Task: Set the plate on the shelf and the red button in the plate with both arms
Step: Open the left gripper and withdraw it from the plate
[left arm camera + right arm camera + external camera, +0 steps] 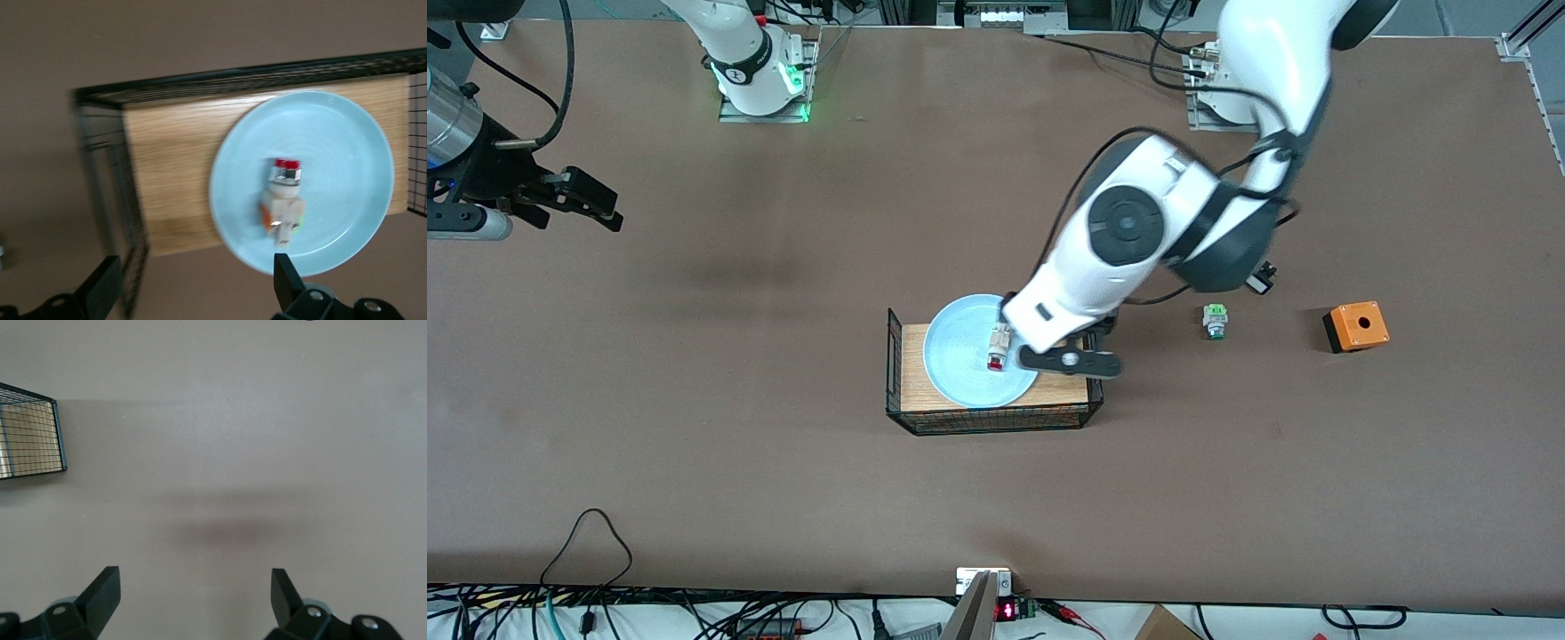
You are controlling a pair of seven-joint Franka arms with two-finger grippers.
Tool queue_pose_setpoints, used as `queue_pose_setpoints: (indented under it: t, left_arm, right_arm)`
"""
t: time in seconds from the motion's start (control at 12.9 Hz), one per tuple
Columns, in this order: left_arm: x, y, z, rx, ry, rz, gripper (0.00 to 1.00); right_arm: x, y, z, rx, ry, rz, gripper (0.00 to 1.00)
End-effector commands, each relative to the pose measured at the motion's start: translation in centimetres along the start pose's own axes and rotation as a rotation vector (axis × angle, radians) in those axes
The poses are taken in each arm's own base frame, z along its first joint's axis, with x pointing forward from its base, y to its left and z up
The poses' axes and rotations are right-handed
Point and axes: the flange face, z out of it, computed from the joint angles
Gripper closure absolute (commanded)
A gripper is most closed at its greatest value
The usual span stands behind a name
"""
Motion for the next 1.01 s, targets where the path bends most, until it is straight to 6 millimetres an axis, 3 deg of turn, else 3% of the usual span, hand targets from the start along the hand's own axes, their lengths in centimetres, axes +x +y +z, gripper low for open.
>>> queue_pose_setpoints:
  t: [0.0,0.15,0.46,0.62,0.77,0.93]
  left_arm:
    - [-0.3,-6.1,-5.4,0.053,-0.032,-0.067,0.0]
    - [-0.9,-9.9,-7.4,0.128,-0.089,-0.044,0.0]
    - [-1.6,-19.0,-12.6,0.15,-0.139,0.056,0.0]
    - [-2.2,-24.2,-13.0,0.154,-0.138,0.002,0.0]
    - [-5.1,-27.6,-13.9,0.175,-0.085,-0.05,0.0]
    - [-8.5,-29.5,-15.0,0.192,-0.034,-0.015,0.0]
  right_arm:
    - [0.4,0.2,-1.3,-0.015,0.024,0.006,0.0]
    - [0.5,0.7,-2.7,-0.013,0.048,0.008,0.0]
    - [0.5,0.4,-2.6,-0.013,0.047,-0.009,0.0]
    - [0.5,0.6,-2.5,-0.015,0.036,-0.059,0.0]
    - [0.3,1.0,-2.3,-0.019,0.013,-0.089,0.0]
    - [0.2,1.9,-2.3,-0.019,0.006,-0.093,0.0]
